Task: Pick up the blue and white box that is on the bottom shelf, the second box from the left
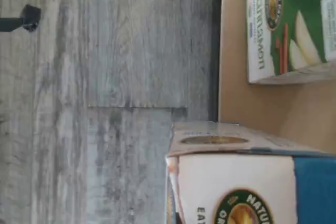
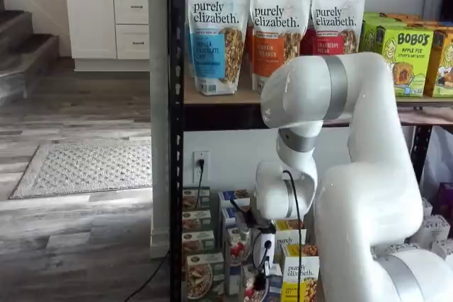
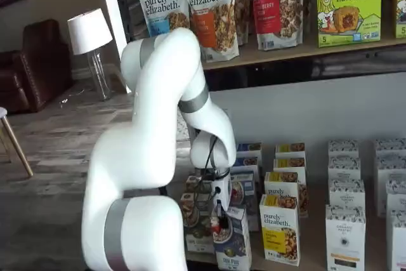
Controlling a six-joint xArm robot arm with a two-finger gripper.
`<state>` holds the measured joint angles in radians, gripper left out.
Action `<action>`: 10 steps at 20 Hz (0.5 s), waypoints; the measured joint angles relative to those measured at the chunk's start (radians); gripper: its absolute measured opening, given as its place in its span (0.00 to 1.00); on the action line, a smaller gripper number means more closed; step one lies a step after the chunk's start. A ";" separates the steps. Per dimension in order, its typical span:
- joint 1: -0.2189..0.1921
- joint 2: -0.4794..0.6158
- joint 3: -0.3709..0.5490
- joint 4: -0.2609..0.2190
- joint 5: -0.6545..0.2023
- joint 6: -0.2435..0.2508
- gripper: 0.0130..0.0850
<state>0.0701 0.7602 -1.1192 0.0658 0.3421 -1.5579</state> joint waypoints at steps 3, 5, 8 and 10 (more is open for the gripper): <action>0.010 -0.051 0.069 0.026 -0.011 -0.015 0.44; 0.018 -0.086 0.115 0.025 -0.015 -0.006 0.44; 0.028 -0.131 0.176 0.007 -0.027 0.020 0.44; 0.033 -0.161 0.216 -0.021 -0.036 0.052 0.44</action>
<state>0.1027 0.5994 -0.9032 0.0443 0.3056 -1.5063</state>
